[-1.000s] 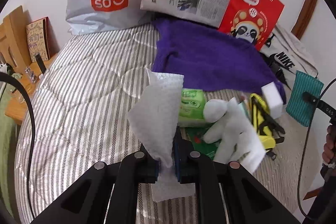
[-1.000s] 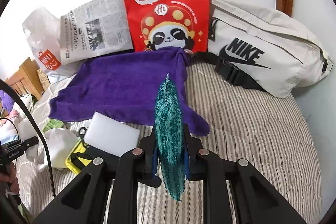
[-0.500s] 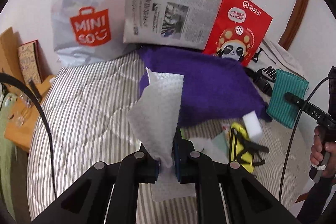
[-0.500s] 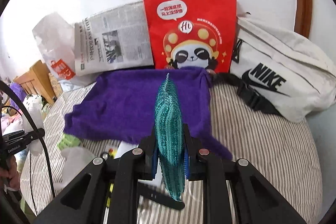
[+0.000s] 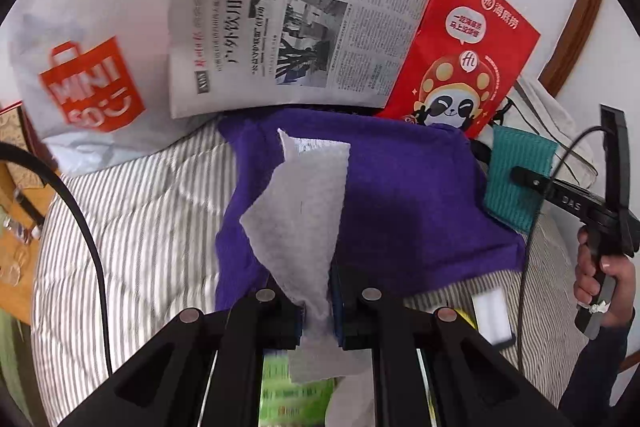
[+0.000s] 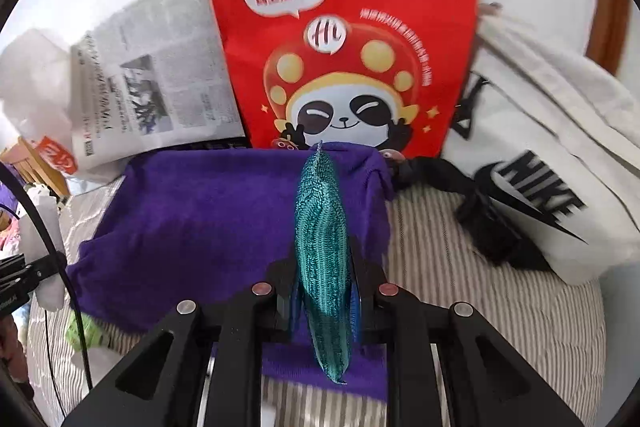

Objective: Organize soft objects
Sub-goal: 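Lift the teal pad onto the purple towel with the right tool while the left carries the wipe there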

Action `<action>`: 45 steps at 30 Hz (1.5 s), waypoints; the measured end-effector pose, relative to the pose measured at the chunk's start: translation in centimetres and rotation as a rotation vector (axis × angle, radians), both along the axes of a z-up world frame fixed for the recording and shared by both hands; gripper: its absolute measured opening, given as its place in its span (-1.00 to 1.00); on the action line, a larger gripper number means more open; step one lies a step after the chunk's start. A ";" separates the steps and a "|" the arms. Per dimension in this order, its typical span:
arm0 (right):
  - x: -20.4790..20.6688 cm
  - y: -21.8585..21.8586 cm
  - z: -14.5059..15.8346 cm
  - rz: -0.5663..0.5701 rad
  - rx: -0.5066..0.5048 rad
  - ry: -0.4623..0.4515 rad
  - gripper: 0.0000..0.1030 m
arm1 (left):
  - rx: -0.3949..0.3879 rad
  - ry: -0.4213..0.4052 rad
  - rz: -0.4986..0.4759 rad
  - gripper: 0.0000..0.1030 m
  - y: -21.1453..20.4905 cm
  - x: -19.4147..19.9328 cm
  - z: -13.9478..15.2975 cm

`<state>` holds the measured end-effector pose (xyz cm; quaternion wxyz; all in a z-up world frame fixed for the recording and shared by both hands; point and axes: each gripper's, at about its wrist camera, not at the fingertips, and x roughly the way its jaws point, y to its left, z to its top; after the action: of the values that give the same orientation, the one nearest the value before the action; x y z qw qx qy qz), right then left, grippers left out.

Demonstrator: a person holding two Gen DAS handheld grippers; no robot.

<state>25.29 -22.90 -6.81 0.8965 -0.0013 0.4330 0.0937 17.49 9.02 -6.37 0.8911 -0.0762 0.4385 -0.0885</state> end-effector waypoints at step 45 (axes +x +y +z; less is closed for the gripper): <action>6.6 3.0 -5.3 0.122 0.060 0.140 0.33 | 0.048 0.161 -0.036 -0.58 -2.8 12.8 -7.2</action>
<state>31.88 -19.87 -12.13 0.8562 0.0056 0.4909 0.1610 30.31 6.25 -13.56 0.8529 -0.0537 0.5119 -0.0877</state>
